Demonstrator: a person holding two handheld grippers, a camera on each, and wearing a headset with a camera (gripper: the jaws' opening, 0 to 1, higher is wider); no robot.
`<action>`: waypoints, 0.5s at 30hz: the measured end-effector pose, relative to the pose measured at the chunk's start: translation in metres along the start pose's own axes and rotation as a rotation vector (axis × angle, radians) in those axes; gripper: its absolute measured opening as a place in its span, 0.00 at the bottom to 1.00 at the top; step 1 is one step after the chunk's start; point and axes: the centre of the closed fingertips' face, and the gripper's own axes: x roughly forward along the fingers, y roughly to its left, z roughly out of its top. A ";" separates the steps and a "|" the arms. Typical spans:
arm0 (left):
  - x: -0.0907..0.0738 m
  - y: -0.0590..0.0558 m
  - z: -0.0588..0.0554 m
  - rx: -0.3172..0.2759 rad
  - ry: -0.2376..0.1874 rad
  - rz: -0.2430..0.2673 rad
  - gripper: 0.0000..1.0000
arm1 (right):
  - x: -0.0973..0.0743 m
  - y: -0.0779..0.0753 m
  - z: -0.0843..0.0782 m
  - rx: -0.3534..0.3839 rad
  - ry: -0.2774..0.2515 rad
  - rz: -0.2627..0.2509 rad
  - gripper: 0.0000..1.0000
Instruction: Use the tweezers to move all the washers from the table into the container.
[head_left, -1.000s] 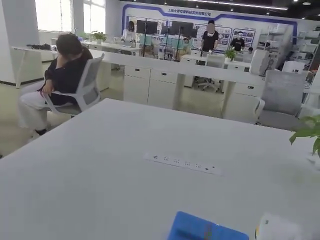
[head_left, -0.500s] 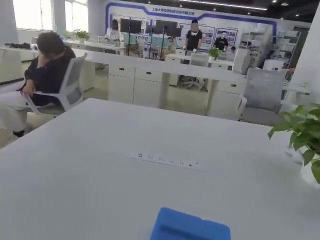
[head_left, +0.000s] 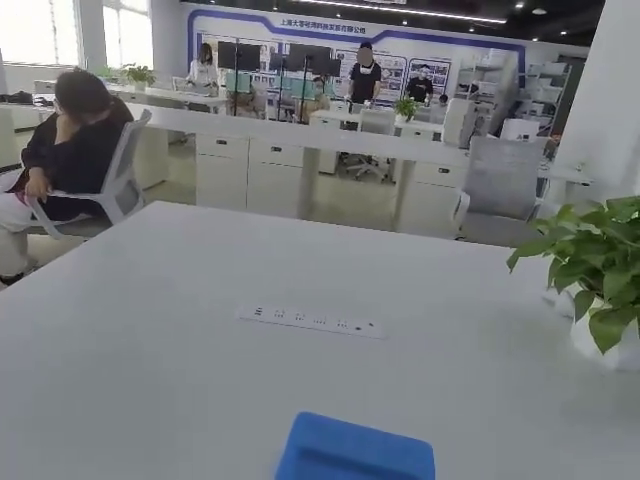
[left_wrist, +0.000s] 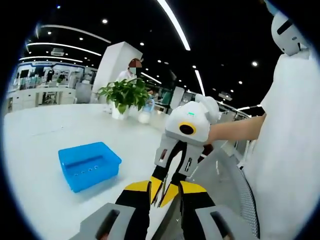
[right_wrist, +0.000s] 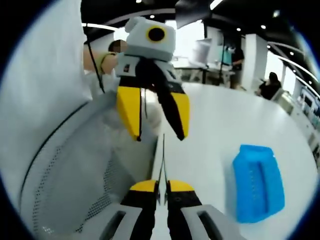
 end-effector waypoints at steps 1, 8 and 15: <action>0.002 -0.001 0.003 0.009 0.000 -0.013 0.17 | -0.001 0.000 0.000 -0.008 0.006 0.002 0.04; 0.012 -0.004 -0.001 0.120 0.103 -0.064 0.00 | -0.006 -0.002 -0.001 -0.044 0.022 -0.002 0.04; 0.020 -0.005 -0.008 0.225 0.184 -0.068 0.00 | -0.009 -0.003 -0.011 -0.067 0.064 -0.008 0.04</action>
